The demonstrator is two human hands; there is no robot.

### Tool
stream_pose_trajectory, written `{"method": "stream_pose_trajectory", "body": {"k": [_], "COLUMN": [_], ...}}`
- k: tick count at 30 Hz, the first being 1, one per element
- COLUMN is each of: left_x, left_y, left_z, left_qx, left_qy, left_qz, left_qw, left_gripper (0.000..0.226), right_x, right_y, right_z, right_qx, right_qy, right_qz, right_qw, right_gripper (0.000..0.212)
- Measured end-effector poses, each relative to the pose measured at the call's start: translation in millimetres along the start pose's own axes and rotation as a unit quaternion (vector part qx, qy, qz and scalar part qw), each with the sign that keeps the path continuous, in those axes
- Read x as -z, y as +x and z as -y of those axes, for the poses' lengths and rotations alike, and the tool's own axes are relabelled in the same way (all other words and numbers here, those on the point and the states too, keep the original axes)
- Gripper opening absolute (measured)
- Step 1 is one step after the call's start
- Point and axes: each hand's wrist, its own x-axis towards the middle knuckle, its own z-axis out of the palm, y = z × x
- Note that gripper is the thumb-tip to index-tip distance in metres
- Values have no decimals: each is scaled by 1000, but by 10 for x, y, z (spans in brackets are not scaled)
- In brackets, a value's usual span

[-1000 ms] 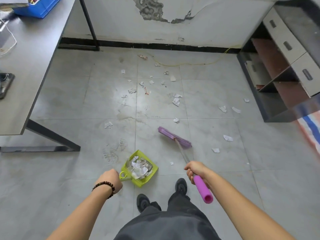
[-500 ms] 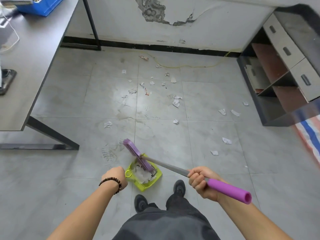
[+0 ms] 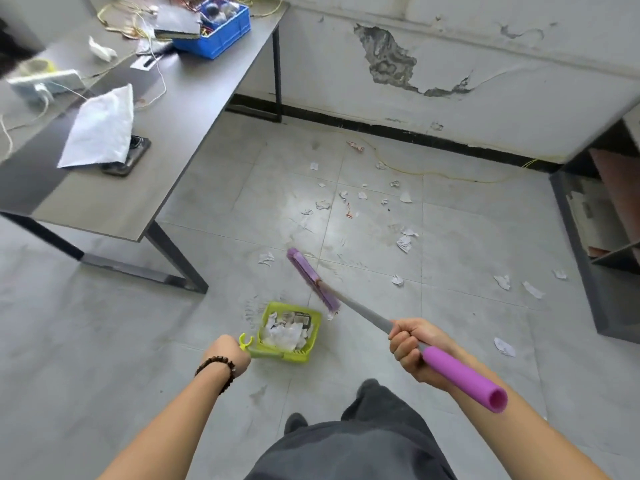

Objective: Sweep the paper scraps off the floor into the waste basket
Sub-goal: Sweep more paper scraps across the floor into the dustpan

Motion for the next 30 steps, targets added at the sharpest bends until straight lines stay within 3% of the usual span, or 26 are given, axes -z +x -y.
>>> {"method": "stream_pose_trajectory", "body": {"k": [4,7,9,13,20,24,30], "left_x": [149,300,444,704,918,909,1065], "left_y": [325,523,668,931,1187,1156,1228], "left_z": [17,-81,-171,-380,-749,-717,-636], "left_qx": [33,54,72,102,147,169,133], "left_qy": [-63,-60,-59,-41,-15,-4,16], "left_qz": [-24,-28,-28,-30,-4,6,32], "left_qw": [997,996,995,994,989,986,991], "left_gripper": [20,17,15,16,15,19,14], "right_x": [-192,-377,-544,-1003,-1620,-1599,-1336], "right_y": [90,352,613,1200,2030,2534,2474], "right_z": [426,797,1098,1748,2534,2635,2168], "right_qx": [6,34,62,95,134,73,60], "right_qy": [-26,-113,-181,-327,-493,-524,-639], "right_qz": [-2,-27,-45,-47,-32,-67,-130], "right_qw": [1000,993,981,939,859,846,756], "right_gripper": [33,21,35,49,41,43,67]}}
